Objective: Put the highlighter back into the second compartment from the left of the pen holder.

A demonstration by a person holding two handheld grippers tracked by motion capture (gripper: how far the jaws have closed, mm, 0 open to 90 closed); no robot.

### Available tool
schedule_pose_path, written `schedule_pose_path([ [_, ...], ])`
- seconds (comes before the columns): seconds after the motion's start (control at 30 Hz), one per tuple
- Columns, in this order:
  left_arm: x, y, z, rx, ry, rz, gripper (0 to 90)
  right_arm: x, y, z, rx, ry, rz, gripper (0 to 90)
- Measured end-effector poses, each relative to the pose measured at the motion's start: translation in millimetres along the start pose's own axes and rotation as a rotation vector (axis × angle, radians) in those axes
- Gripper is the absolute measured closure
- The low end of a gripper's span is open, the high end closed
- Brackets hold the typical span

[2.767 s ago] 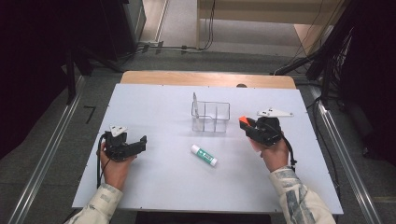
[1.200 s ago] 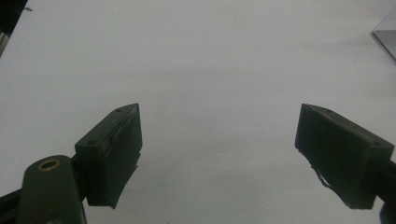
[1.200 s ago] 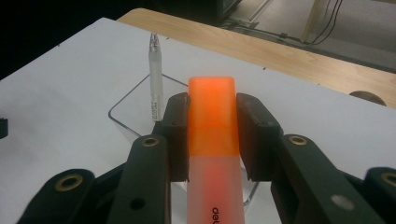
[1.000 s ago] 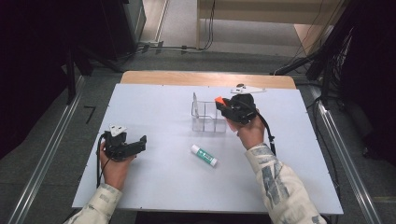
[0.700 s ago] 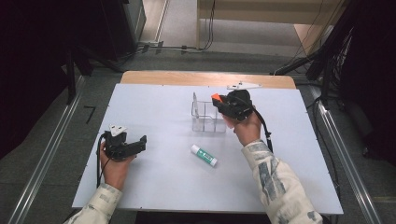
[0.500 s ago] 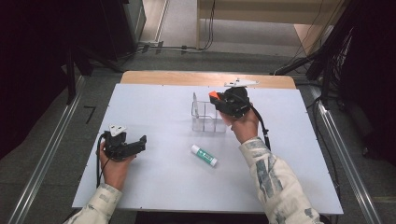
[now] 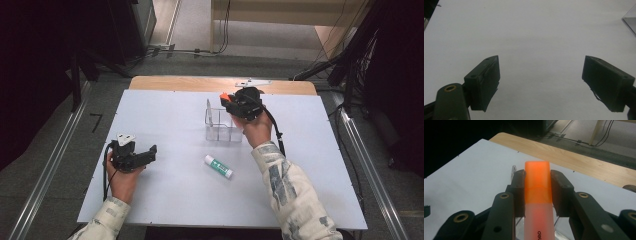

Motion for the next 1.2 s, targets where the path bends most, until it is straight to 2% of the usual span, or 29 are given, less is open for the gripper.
schedule_pose_path([
  [0.47,-0.1,0.0,0.1,0.0,-0.001,0.0,15.5,-11.6,6.5,-0.7,-0.011,-0.005,0.004,64.9],
  [0.83,-0.3,0.1,0.5,0.001,-0.004,0.002,15.5,-29.7,8.2,-5.8,-0.038,-0.028,0.016,64.8],
  [1.2,-0.1,0.1,0.5,0.001,-0.005,0.0,15.5,-36.5,16.1,-2.2,-0.051,-0.035,0.005,64.8],
])
Point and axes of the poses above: each handheld gripper's, and its own axes: x roughly backward along the jaws, y roughly out of its top, z roughly to its left, the point moved 1 cm from there along -x, roughly forward along the jaws, and after that the axes turned 1 degree about -z, right-handed, at the moved point
